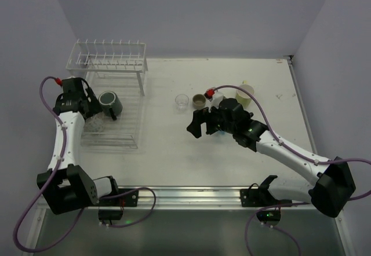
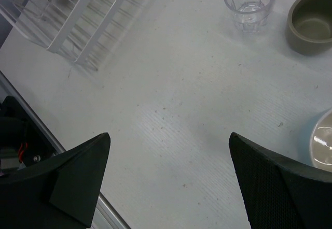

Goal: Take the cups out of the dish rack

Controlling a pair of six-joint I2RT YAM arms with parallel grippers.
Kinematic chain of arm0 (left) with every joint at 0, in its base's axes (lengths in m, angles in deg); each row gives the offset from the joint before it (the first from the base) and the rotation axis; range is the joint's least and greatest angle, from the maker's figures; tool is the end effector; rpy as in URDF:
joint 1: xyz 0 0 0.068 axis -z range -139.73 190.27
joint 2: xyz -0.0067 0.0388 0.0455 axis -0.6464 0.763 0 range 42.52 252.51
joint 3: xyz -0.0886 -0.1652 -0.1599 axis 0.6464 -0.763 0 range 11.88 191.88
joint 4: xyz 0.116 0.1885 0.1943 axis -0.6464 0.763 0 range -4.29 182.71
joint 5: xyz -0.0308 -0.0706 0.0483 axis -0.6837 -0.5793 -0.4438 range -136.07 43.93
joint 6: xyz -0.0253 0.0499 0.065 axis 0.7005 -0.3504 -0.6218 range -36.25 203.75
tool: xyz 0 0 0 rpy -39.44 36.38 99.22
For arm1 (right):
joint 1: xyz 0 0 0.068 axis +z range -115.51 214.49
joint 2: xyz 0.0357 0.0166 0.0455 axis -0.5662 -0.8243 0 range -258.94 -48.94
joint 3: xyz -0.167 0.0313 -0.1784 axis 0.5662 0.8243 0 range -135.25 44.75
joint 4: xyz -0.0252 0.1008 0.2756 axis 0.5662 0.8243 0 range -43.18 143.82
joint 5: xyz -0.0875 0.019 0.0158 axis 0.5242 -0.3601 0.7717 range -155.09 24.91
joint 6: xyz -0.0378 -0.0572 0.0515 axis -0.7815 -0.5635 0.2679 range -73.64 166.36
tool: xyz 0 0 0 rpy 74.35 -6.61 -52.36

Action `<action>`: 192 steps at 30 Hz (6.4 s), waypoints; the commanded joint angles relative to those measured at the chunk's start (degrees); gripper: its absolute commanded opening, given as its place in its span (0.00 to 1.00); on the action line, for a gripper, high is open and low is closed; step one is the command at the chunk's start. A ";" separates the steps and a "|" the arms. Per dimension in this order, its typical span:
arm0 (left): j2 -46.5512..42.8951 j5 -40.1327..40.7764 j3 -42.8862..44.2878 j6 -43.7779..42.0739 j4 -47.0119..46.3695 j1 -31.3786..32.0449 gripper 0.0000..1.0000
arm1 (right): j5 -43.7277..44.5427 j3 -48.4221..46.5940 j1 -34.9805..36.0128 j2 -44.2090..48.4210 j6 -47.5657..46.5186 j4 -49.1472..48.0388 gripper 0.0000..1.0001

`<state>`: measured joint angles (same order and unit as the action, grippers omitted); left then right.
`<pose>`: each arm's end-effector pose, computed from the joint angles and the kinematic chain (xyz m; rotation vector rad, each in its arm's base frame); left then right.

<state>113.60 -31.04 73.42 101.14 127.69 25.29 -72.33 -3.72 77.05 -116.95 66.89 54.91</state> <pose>0.3049 0.1019 0.2350 -0.7910 2.3207 0.3049 0.2494 0.2420 0.2266 -0.4914 2.0925 0.7961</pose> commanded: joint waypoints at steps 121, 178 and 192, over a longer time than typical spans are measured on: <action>-30.23 -5.45 -17.07 0.28 -18.86 23.07 1.00 | 22.18 -34.50 8.94 -38.95 -18.68 21.35 0.07; 12.50 6.68 -5.46 3.09 -32.83 13.31 0.93 | 2.94 -10.07 12.45 -3.36 -11.31 -0.19 0.99; -0.68 -0.60 -11.78 5.46 -29.85 13.93 0.13 | 3.11 -8.84 13.60 -0.55 -5.78 -2.29 0.99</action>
<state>119.46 -28.90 62.62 105.31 99.27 39.21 -69.14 -13.58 90.30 -119.84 57.56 56.99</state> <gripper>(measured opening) 0.886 0.990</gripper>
